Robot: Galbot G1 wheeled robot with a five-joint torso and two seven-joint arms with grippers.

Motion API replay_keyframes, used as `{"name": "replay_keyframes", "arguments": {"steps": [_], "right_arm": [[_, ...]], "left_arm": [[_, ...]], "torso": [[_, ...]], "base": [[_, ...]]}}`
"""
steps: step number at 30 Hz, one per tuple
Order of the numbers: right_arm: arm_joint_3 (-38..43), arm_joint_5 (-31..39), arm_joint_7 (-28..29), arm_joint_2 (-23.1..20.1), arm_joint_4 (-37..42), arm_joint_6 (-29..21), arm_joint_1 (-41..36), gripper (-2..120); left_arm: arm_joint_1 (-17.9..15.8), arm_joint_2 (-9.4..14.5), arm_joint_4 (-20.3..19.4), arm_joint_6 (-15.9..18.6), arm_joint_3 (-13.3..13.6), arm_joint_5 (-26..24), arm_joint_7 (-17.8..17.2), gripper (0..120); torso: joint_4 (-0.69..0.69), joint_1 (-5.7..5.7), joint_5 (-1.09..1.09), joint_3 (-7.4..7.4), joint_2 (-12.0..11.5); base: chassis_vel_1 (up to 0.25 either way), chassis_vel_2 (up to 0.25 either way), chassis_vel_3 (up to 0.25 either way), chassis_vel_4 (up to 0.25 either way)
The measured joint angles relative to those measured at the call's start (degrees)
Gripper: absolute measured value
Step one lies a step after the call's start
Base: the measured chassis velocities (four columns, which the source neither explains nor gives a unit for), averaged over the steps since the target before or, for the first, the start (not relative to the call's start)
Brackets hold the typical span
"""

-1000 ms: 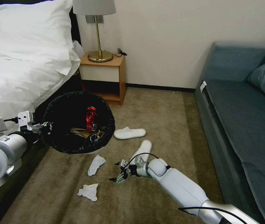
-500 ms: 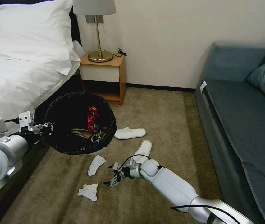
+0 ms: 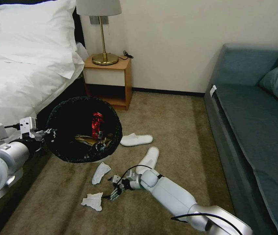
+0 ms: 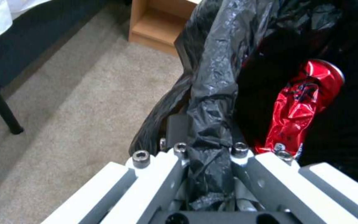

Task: Pick up the trash bin, then pick up the garbage on the floor and place it into the trash bin.

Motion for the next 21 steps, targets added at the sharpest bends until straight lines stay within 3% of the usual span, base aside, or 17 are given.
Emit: {"name": "replay_keyframes", "arguments": {"steps": [9,21], "right_arm": [[-0.2,-3.1,0.2,3.8,-2.4,1.5,-0.5,100],[-0.2,-4.6,0.3,4.1,-7.0,3.1,-0.6,100]], "left_arm": [[0.6,-0.5,-0.5,0.0,-0.1,0.1,-0.2,2],[1.0,-0.5,-0.8,0.0,-0.2,0.1,-0.3,2]], "torso": [[0.0,0.0,0.0,0.0,0.0],[0.0,0.0,0.0,0.0,0.0]], "base": [[0.0,0.0,0.0,0.0],[0.0,0.0,0.0,0.0]]}}
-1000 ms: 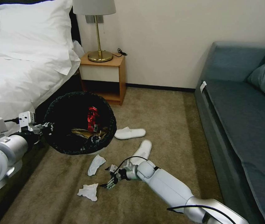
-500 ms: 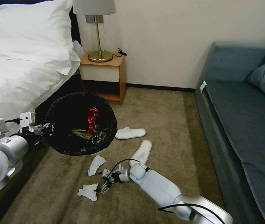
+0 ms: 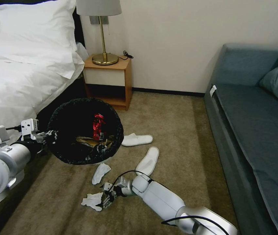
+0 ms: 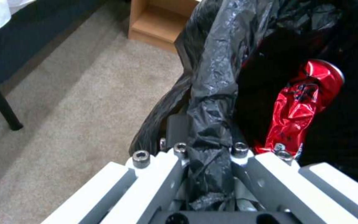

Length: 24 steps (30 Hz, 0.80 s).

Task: Pick up the trash bin, then pick up the garbage on the floor and place it into the trash bin.

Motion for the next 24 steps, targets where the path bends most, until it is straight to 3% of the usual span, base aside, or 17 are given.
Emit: {"name": "replay_keyframes", "arguments": {"steps": [8,24], "right_arm": [[0.1,-0.3,0.2,-0.1,-4.6,1.0,-0.4,100],[0.9,0.2,0.5,-0.1,-5.6,1.9,0.1,99]], "left_arm": [[0.2,0.0,-0.4,0.0,-0.2,0.0,-0.1,2],[0.0,0.1,-0.3,0.0,-0.2,0.0,-0.2,2]], "torso": [[0.0,0.0,0.0,0.0,0.0],[0.0,0.0,0.0,0.0,0.0]], "base": [[0.0,0.0,0.0,0.0],[0.0,0.0,0.0,0.0]]}}
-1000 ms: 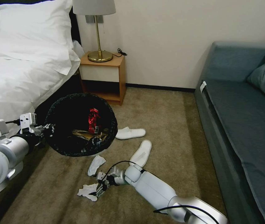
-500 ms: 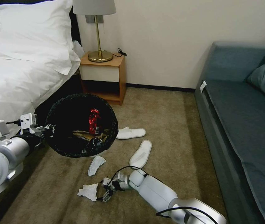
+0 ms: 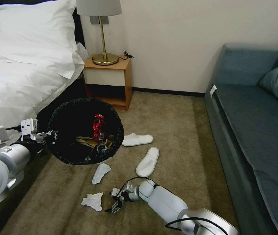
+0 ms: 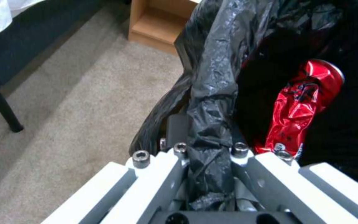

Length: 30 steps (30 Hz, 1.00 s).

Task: Pick up the trash bin, then pick up the garbage on the floor and place it into the trash bin.

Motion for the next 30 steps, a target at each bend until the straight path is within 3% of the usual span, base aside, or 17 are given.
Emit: {"name": "replay_keyframes", "arguments": {"steps": [12,26,30], "right_arm": [[-0.9,5.8,1.2,0.0,-1.2,-0.2,1.1,99],[-1.6,7.8,1.1,0.0,0.2,-0.1,1.1,100],[-2.7,12.7,1.3,0.0,1.2,-1.6,1.0,100]], "left_arm": [[0.1,0.1,-0.2,0.0,0.2,0.0,0.0,2],[0.2,-0.1,-0.4,0.0,0.4,0.0,-0.1,2],[0.4,-0.2,-0.5,0.0,0.3,0.0,-0.2,2]], "torso": [[0.0,0.0,0.0,0.0,0.0],[-0.01,0.0,0.0,0.0,0.0],[0.0,0.0,0.0,0.0,0.0]], "base": [[0.0,0.0,0.0,0.0],[0.0,0.0,0.0,0.0],[0.0,0.0,0.0,0.0]]}}
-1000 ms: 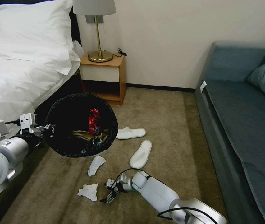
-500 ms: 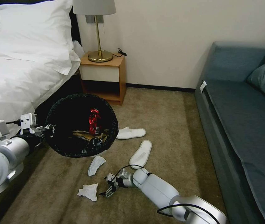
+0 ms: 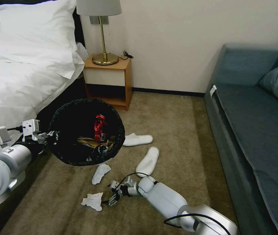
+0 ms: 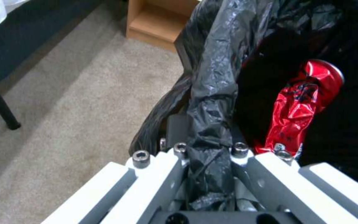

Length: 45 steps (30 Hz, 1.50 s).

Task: Pick up the trash bin, then pick up the garbage on the floor and place it into the trash bin.

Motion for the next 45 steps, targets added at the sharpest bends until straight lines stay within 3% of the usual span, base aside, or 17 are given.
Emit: {"name": "replay_keyframes", "arguments": {"steps": [10,19,27,45], "right_arm": [[-4.5,25.0,5.7,0.0,2.2,-10.4,-0.3,100],[-3.9,38.2,8.4,0.0,0.9,-15.4,-1.0,100],[-4.6,39.4,10.2,0.0,0.4,-16.5,-2.5,100],[-3.6,31.7,11.0,0.0,1.9,-15.0,-2.4,100]], "left_arm": [[0.2,0.0,-0.2,0.0,-0.2,-0.1,-0.3,2],[0.1,-0.1,-0.1,0.0,0.0,-0.1,-0.3,2],[0.0,-0.5,0.2,0.0,0.3,0.1,-0.3,2],[-0.6,-0.7,1.0,0.0,0.6,0.4,0.2,2]], "torso": [[0.0,0.0,0.0,0.0,0.0],[-0.01,0.0,0.0,0.0,0.0],[-0.01,0.0,0.0,0.0,0.0],[0.0,0.0,0.0,0.0,0.0]], "base": [[0.0,0.0,0.0,0.0],[0.0,0.0,0.0,0.0],[0.0,0.0,0.0,0.0],[0.0,0.0,0.0,0.0]]}}
